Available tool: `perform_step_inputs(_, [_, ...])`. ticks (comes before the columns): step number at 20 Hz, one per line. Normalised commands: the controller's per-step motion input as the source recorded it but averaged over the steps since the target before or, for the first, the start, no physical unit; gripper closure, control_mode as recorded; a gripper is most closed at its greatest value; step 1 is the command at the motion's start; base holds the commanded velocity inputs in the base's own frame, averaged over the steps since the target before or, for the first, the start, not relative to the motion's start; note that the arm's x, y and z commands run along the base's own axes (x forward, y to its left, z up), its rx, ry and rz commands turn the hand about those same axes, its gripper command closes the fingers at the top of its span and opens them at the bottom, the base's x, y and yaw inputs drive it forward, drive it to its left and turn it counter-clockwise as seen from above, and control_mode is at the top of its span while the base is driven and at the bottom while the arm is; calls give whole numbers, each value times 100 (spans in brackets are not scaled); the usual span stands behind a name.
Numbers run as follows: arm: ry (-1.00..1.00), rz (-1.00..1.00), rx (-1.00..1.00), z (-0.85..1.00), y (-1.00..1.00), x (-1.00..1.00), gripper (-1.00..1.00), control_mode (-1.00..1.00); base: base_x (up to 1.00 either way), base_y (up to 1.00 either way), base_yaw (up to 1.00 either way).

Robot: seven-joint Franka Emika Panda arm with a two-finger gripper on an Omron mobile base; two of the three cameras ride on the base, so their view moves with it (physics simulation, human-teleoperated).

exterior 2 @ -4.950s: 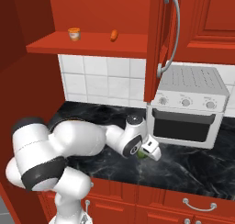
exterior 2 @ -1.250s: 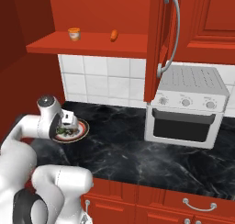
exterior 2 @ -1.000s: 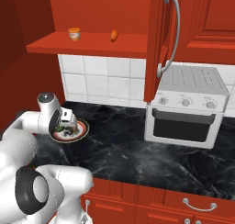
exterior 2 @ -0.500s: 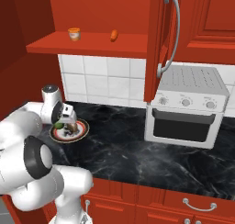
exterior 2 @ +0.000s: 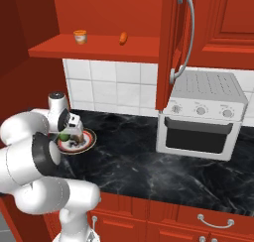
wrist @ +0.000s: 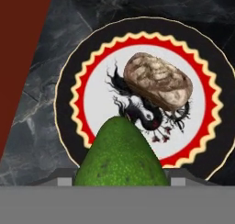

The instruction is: Pick the avocado and bread from the counter and place them on the plate. Then pick the jam from the cabinet and place it next to the plate. Lastly close the cabinet door.

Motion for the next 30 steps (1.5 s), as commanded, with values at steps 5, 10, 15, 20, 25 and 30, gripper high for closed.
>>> perform_step_inputs(5, [0,0,0,-15,0,13,100,-100,0,0,0])
perform_step_inputs(10, [0,0,-1,-14,0,15,100,-100,0,0,0])
perform_step_inputs(15, [0,0,-2,-14,2,11,100,-100,0,0,0])
perform_step_inputs(20, [0,0,-2,-10,6,8,100,-100,0,0,0])
perform_step_inputs(25, [0,0,-2,-12,7,10,100,-100,0,0,0])
perform_step_inputs(30, [1,0,-2,-18,2,8,100,-100,0,0,0])
